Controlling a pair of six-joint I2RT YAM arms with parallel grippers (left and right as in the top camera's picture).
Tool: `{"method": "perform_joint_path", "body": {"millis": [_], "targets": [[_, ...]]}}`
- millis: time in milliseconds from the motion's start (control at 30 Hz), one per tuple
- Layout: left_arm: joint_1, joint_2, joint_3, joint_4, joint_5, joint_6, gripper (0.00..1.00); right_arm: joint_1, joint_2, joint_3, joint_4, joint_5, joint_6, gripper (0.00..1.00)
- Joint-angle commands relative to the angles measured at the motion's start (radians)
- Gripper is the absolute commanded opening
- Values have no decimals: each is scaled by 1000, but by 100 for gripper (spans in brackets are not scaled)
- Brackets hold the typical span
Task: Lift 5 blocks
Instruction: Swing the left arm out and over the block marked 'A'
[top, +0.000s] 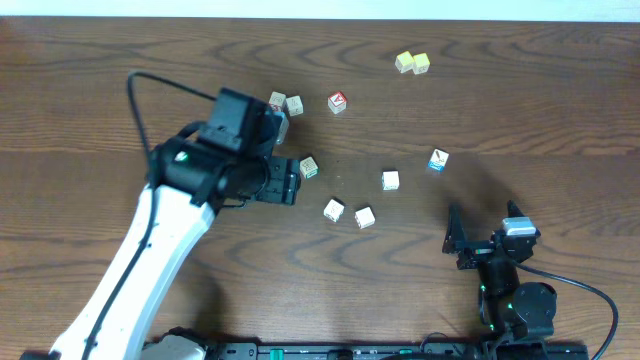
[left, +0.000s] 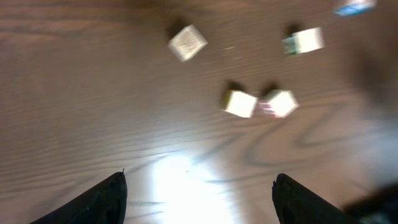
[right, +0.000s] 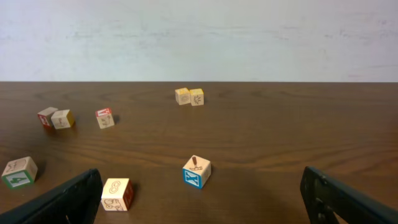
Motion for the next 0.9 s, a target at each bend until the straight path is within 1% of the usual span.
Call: {"method": "perform_joint_path", "body": {"millis": [0, 167, 200, 267, 300, 333, 367, 400, 467, 567, 633, 667, 767, 867], "targets": [[-6, 83, 18, -2, -141, 14, 75, -9, -6, -3, -1, 8, -12, 99], [-6, 181, 18, 0, -132, 2, 75, -9, -6, -3, -1, 8, -12, 99], [-6, 197, 18, 0, -128, -13, 75, -9, -6, -3, -1, 8, -12, 99], [-6, 231, 18, 8, -121, -84, 75, -9, -6, -3, -1, 8, -12, 99], [-6, 243, 18, 14, -97, -99, 75, -9, -6, -3, -1, 8, -12, 99], [-6, 256, 18, 28, -61, -87, 75, -9, -6, -3, -1, 8, -12, 99], [-6, 265, 18, 45, -32, -48, 76, -9, -6, -3, -1, 8, -12, 99], [-6, 275, 18, 68, 1, 21, 75, -9, -6, -3, -1, 9, -12, 99], [-6, 289, 18, 111, 25, 120, 76, -9, -6, -3, -1, 8, -12, 99], [-6, 309, 18, 192, 24, 232, 75, -9, -6, -3, -1, 8, -12, 99], [-6, 322, 18, 243, 24, 278, 75, -9, -6, -3, -1, 8, -12, 99], [-6, 325, 18, 256, 25, 307, 76, -9, -6, -3, -1, 8, -12, 99], [-6, 337, 14, 272, 25, 451, 76, -9, -6, -3, -1, 8, -12, 99], [-6, 351, 8, 275, 26, 547, 76, -9, -6, -3, -1, 8, -12, 99]]}}
